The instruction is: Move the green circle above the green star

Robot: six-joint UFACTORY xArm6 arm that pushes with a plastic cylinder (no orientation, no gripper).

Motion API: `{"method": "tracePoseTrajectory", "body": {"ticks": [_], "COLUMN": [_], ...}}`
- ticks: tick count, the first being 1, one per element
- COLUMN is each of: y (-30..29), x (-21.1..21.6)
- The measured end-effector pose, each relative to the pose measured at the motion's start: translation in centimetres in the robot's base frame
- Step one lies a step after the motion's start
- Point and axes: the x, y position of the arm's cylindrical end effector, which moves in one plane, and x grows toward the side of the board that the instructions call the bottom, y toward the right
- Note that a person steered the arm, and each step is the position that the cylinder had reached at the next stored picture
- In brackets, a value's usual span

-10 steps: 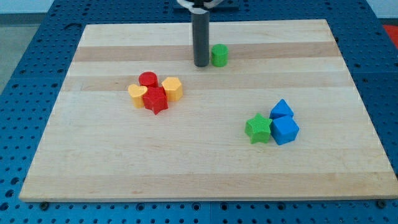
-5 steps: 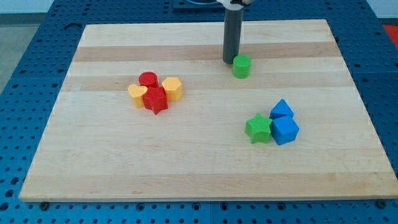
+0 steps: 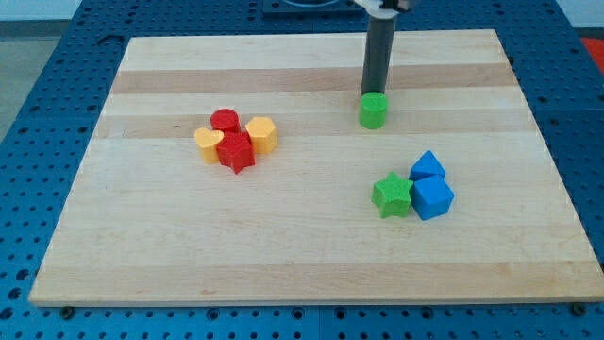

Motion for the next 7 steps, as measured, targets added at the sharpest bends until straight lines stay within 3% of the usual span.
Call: {"method": "tracePoseTrajectory", "body": {"ticks": [2, 4, 5, 7], "y": [0.0, -0.3, -3.1, -4.0], "x": [6.1, 5.9, 5.9, 8.7]}}
